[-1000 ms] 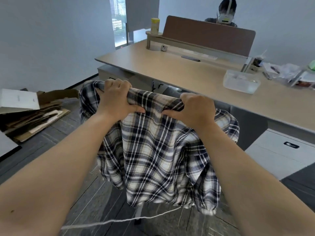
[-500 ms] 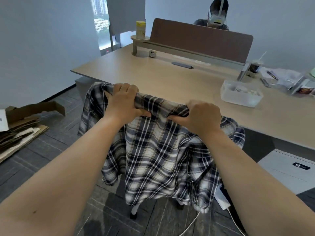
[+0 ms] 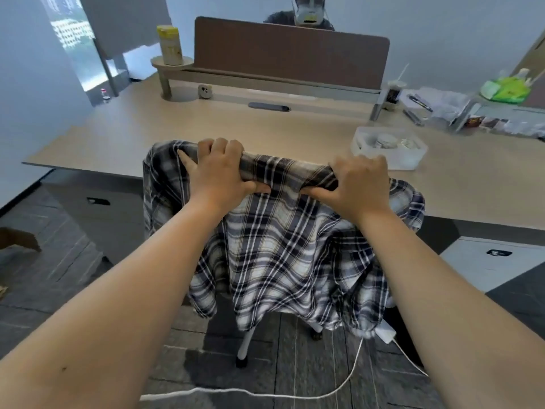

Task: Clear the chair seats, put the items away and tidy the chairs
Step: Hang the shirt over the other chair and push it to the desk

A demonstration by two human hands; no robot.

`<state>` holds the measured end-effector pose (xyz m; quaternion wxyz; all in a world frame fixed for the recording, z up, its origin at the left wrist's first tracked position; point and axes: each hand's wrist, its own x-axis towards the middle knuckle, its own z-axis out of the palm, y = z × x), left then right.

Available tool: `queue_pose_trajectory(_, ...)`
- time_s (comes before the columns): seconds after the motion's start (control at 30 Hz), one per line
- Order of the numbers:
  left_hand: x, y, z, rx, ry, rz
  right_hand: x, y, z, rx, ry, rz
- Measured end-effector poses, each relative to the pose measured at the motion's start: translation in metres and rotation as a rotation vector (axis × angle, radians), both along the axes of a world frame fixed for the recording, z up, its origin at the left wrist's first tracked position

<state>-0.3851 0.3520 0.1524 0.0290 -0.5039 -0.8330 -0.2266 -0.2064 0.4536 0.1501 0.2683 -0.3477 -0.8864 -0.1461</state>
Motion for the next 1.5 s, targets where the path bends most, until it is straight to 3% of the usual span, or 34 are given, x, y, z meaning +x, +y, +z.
queue_pose_trajectory(0.13, -0.01, 0.024, 0.0, 0.004, -0.007, -0.022, -0.011, 0.009, 0.001, -0.3, -0.014, -0.163)
queue_pose_trajectory(0.33, 0.0, 0.045, 0.004, -0.01, -0.004, -0.008, -0.01, 0.034, 0.01, -0.467, 0.033, -0.183)
queue_pose_trajectory(0.7, 0.007, 0.045, 0.005, -0.017, 0.037, -0.037, -0.003, 0.037, 0.008, -0.473, 0.036, -0.176)
queue_pose_trajectory(0.83, 0.027, 0.039, 0.01, 0.128, 0.117, -0.259, 0.015, 0.026, 0.012, -0.468, 0.262, -0.135)
queue_pose_trajectory(0.93, 0.058, 0.04, 0.019, 0.316, 0.112, -0.386, 0.047, 0.014, 0.017, -0.494, 0.414, -0.185)
queue_pose_trajectory(1.0, 0.086, 0.042, 0.024, 0.332, 0.01, -0.468, 0.076, 0.008, 0.018, -0.527, 0.488, -0.25)
queue_pose_trajectory(1.27, 0.221, 0.071, 0.011, 0.05, -0.193, -0.825, 0.22, -0.023, 0.012, -0.593, 0.659, -0.555)
queue_pose_trajectory(1.5, 0.372, 0.092, 0.006, -0.041, -0.305, -1.047, 0.368, -0.045, 0.003, -0.55, 0.761, -0.798)
